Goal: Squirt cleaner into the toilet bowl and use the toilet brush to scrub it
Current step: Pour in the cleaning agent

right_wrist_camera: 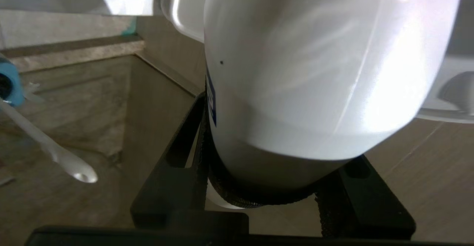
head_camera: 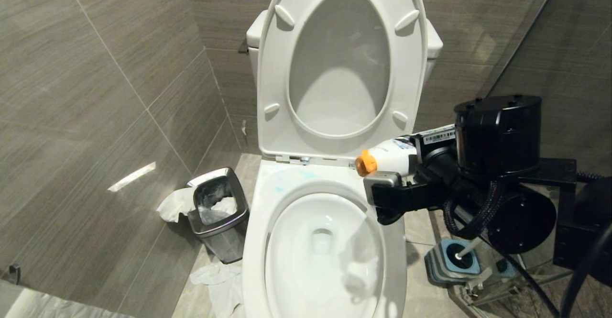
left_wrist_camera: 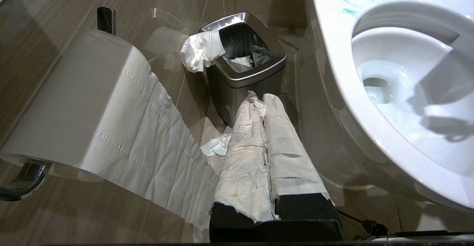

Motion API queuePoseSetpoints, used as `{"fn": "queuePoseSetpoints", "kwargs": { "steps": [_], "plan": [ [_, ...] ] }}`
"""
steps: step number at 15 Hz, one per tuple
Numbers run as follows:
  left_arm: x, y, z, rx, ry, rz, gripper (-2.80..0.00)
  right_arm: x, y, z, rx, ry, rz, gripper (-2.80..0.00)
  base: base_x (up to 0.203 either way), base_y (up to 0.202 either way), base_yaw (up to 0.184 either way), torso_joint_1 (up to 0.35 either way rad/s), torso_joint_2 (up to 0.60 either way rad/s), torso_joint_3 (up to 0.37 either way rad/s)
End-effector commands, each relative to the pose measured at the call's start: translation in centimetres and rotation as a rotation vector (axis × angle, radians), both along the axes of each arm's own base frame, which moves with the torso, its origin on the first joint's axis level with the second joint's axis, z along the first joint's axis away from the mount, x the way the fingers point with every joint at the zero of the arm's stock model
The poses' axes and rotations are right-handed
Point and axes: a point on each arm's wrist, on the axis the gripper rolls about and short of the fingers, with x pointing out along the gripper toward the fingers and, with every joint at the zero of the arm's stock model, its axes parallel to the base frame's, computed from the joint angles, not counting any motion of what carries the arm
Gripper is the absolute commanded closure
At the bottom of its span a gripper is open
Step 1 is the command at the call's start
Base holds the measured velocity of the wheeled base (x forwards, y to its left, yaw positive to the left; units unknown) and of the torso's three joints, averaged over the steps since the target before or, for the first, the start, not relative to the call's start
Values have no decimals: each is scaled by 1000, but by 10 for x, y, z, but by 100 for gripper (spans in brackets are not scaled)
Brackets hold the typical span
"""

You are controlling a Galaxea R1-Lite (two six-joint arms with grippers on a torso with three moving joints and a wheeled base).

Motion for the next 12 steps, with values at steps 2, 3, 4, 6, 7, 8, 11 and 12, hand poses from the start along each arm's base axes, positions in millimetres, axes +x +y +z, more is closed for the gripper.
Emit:
{"fn": "queuePoseSetpoints", "kwargs": {
  "steps": [2,3,4,6,7,8,11,12],
  "plan": [
    [0,0,0,0,3,0,0,3,3,12,-59,-33,16,0,0,0,0,0,0,0],
    [0,0,0,0,3,1,0,6,6,13,-65,-36,20,0,0,0,0,0,0,0],
    [0,0,-1,0,4,1,0,7,8,14,-68,-39,23,0,0,0,0,0,0,0],
    [0,0,-1,-1,4,1,0,8,9,15,-96,-41,29,0,0,0,0,0,0,0],
    [0,0,-1,-1,5,0,0,8,9,15,-110,-42,33,0,0,0,0,0,0,0],
    [0,0,0,-1,3,2,0,8,9,15,-123,-42,37,0,0,0,0,0,0,0],
    [0,0,0,-1,3,2,0,8,10,16,-144,-44,44,0,0,0,0,0,0,0],
    [0,0,0,-1,3,2,0,8,11,17,-143,-46,45,0,0,0,0,0,0,0]
  ]
}}
